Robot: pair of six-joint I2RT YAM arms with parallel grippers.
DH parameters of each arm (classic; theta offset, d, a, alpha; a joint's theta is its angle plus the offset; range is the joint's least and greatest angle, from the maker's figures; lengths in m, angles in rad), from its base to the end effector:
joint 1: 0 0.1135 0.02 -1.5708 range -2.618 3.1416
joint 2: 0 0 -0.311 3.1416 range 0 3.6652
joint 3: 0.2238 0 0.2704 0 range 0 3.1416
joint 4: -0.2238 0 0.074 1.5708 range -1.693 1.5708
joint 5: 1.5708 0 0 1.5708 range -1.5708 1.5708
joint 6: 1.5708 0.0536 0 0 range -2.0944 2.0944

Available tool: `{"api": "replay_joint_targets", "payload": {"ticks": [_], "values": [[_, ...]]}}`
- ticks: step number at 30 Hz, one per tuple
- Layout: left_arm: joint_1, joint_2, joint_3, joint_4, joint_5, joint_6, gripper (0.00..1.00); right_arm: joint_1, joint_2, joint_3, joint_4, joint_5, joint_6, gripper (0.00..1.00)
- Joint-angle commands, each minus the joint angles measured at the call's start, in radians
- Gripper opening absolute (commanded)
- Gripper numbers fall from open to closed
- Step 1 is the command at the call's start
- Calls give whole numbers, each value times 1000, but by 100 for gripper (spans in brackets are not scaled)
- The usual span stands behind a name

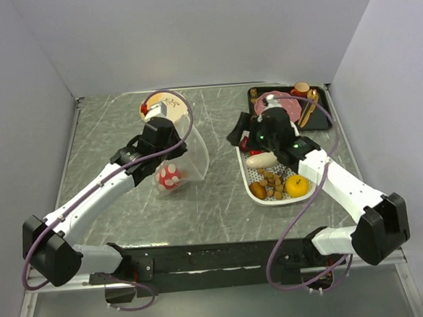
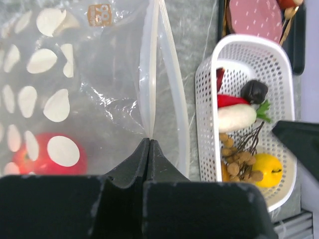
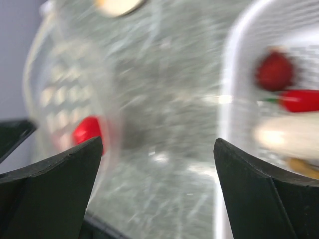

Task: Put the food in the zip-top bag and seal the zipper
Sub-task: Place the fake fruit in the zipper food storage bag, then pick up the fake vegetable from the bin.

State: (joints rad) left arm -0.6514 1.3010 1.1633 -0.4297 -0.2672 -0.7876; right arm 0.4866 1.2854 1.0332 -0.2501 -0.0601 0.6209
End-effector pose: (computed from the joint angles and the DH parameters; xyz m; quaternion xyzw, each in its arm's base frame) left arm 0.2571 -0.1782 0.3689 -0.1230 0.8626 -0.2263 0.4355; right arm 0.2765 0.1499 0.3429 0.0425 0.8593 0.2896 0.4193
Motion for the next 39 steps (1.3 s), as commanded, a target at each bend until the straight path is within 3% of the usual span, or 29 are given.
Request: {"api": "replay_joint_targets", "payload": {"ticks": [1, 10, 15, 24, 32, 34, 39], "values": [[-4, 20, -36, 46, 71, -15, 1, -95, -35, -48, -173, 173, -41, 100], [-4, 60, -21, 49, 106, 21, 1, -236, -28, -173, -124, 141, 63, 98], [-4, 66, -10, 52, 115, 27, 1, -279, 67, -177, -57, 91, 106, 94], [-5, 69, 1, 46, 121, 34, 1, -304, 236, -107, -3, 80, 109, 86], [-4, 58, -2, 29, 111, 41, 1, -309, 270, -105, 40, 79, 92, 82], [-4, 61, 1, 32, 115, 42, 1, -309, 282, -108, 51, 71, 83, 76], [-5, 70, 16, 25, 125, 48, 1, -312, 327, -94, 41, 63, 77, 81]]}}
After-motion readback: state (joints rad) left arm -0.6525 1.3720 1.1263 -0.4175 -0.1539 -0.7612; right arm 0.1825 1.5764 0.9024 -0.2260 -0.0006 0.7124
